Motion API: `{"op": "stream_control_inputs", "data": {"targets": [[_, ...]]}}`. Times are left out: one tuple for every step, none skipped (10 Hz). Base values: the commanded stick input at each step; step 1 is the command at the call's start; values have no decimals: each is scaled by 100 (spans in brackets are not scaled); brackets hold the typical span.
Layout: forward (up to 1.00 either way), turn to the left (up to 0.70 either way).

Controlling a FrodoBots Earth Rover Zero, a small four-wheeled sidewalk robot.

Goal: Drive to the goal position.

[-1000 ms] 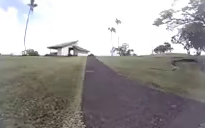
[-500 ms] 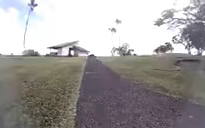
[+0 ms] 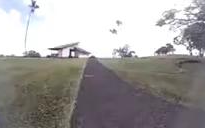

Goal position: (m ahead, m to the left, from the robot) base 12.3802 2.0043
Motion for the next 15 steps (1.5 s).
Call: {"op": "stream_control_inputs", "data": {"targets": [[85,0],[85,0],[85,0],[85,0],[85,0],[85,0],[85,0],[85,0],[85,0],[85,2],[85,13],[85,21],[85,6],[85,0],[85,0]]}}
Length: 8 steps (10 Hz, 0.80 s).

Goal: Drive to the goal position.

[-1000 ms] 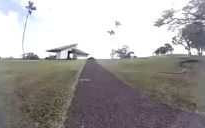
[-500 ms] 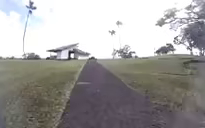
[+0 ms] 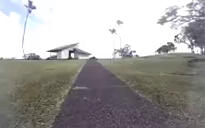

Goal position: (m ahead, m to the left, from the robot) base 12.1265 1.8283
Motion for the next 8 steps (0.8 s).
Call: {"op": "stream_control_inputs", "data": {"targets": [[85,0],[85,0],[85,0],[85,0],[85,0],[85,0],[85,0],[85,0]]}}
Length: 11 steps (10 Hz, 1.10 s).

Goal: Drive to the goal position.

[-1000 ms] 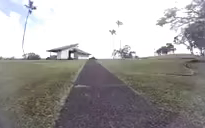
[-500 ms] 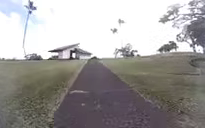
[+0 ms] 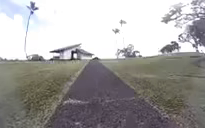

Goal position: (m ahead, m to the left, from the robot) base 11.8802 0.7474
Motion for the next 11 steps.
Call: {"op": "stream_control_inputs", "data": {"targets": [[85,11],[85,24],[85,8],[85,4],[85,0],[85,0],[85,0],[85,0],[85,0],[85,0],[85,0]]}}
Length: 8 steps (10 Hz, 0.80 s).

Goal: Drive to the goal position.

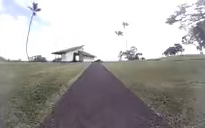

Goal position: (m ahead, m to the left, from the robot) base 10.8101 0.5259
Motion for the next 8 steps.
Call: {"op": "stream_control_inputs", "data": {"targets": [[85,0],[85,0],[85,0],[85,0],[85,0],[85,0],[85,0],[85,0]]}}
